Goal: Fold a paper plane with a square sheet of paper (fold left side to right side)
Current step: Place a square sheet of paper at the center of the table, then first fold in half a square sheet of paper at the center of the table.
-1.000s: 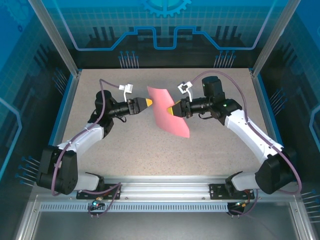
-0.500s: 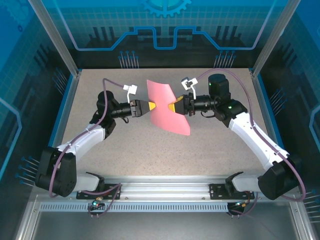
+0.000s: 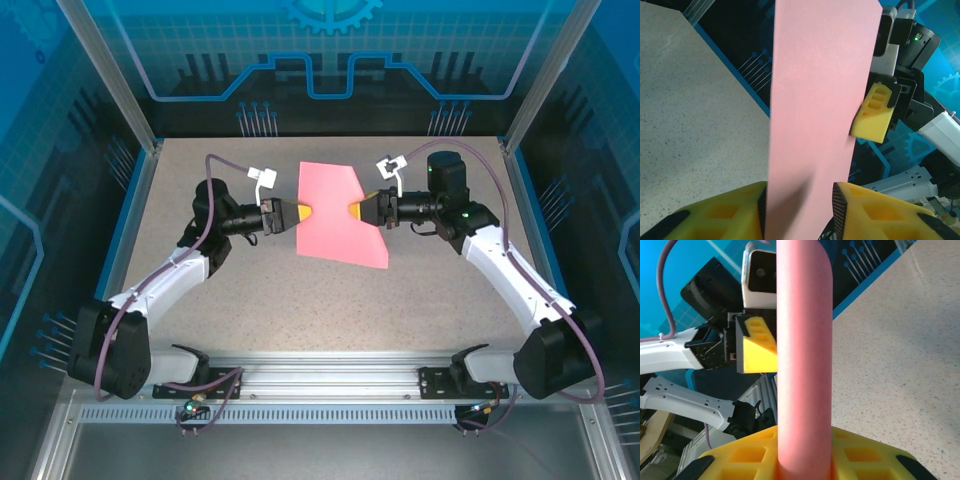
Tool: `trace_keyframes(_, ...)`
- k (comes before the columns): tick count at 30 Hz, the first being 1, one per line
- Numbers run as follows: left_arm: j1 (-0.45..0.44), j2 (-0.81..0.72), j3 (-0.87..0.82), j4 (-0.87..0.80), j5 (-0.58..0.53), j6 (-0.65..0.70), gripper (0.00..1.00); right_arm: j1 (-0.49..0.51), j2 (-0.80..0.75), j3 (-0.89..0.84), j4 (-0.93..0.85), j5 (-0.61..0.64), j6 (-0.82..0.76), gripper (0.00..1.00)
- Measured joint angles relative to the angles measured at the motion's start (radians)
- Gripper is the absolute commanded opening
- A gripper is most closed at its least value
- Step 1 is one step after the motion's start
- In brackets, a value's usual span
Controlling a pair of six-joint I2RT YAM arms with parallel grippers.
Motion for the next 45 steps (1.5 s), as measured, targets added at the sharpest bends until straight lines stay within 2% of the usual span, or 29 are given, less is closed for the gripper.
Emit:
trace_keyframes(4, -0.015, 0.000, 0.009, -0.040, -0.003, 0.028, 0.11, -0.008, 0.000, -0.012, 0.000, 0.000, 0.002, 0.26)
trace_keyframes(6, -0.025, 0.000, 0.019, -0.064, -0.004, 0.045, 0.05, -0.008, 0.000, -0.016, 0.000, 0.000, 0.004, 0.31)
trace_keyframes(10, -0.032, 0.002, 0.033, -0.129, -0.032, 0.079, 0.05, -0.009, 0.000, -0.020, -0.022, 0.035, -0.008, 0.54)
trace_keyframes(12, -0.032, 0.005, 0.033, -0.172, -0.066, 0.092, 0.05, -0.011, 0.000, -0.020, -0.058, 0.083, -0.027, 0.68)
trace_keyframes(14, -0.032, 0.023, 0.033, -0.215, -0.103, 0.106, 0.05, -0.016, 0.000, -0.019, -0.107, 0.161, -0.049, 0.76)
trace_keyframes(18, -0.032, 0.103, 0.033, -0.258, -0.167, 0.108, 0.06, -0.022, 0.014, -0.018, -0.187, 0.307, -0.075, 0.89)
trace_keyframes(22, -0.032, 0.212, 0.032, -0.277, -0.219, 0.105, 0.06, -0.023, 0.067, -0.030, -0.215, 0.409, -0.066, 0.92)
trace_keyframes(27, -0.032, 0.350, 0.032, -0.313, -0.257, 0.106, 0.06, -0.023, 0.136, -0.100, -0.206, 0.466, -0.026, 0.89)
trace_keyframes(35, -0.032, 0.488, 0.104, -0.479, -0.320, 0.150, 0.05, 0.021, 0.286, -0.151, -0.128, 0.504, 0.085, 0.50)
trace_keyframes(41, -0.032, 0.489, 0.175, -0.606, -0.383, 0.219, 0.06, 0.067, 0.466, -0.106, -0.119, 0.558, 0.144, 0.31)
trace_keyframes(45, -0.032, 0.489, 0.195, -0.661, -0.405, 0.248, 0.08, 0.077, 0.533, -0.056, -0.121, 0.586, 0.160, 0.27)
